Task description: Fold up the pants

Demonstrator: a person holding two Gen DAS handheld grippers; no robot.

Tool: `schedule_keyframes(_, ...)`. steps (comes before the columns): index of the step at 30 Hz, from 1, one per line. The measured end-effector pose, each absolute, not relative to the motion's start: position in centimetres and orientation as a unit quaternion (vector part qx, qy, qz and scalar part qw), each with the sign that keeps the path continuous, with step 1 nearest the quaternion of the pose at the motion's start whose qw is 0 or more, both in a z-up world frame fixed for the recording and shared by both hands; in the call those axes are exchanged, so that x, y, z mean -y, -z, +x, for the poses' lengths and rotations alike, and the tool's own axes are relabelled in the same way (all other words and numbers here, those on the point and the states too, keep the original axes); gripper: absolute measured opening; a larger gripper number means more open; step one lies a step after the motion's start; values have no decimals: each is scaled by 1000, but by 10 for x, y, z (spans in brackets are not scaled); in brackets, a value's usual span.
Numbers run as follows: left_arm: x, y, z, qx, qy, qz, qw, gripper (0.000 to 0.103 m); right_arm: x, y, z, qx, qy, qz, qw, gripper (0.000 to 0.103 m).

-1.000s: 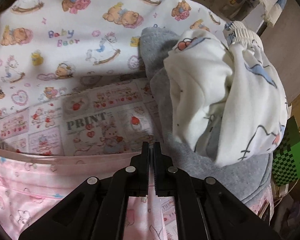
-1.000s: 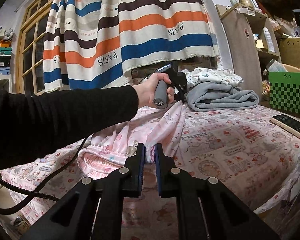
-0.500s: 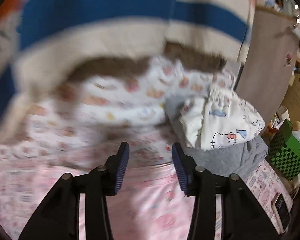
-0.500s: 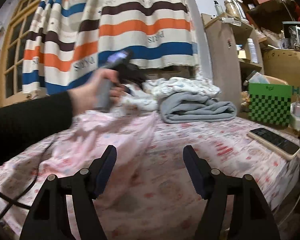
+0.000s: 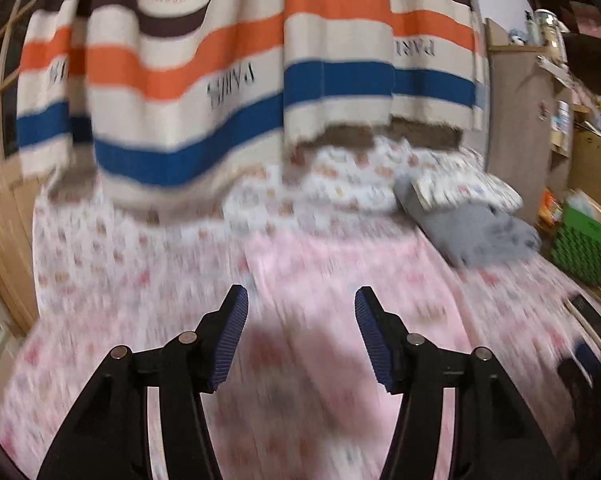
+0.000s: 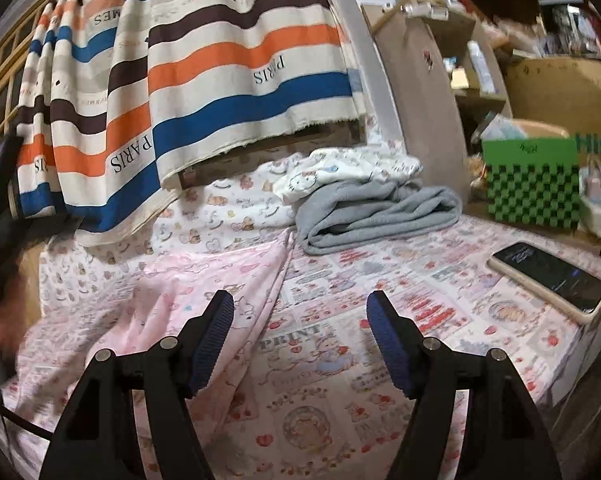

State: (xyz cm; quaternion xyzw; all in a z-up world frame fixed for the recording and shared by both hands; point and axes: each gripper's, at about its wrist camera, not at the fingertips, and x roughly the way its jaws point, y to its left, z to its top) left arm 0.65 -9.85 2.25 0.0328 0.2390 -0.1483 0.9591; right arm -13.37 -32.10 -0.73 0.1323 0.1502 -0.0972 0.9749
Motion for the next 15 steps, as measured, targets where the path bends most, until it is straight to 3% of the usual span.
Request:
schedule_keyframes(3, 99, 3, -20, -255, 153, 37, 954, 54, 315, 10, -128, -167, 58, 149, 973, 62)
schedule_keyframes(7, 101, 23, -35, -271, 145, 20, 952, 53, 306, 17, -118, -195, 23, 174, 965, 44)
schedule_keyframes(13, 107, 38, -33, -292, 158, -29, 943, 53, 302, 27, -104, -230, -17, 217, 949, 43)
schedule_keyframes(15, 108, 40, -28, -302, 160, -41, 939, 48, 302, 30, -98, -248, -22, 224, 942, 43)
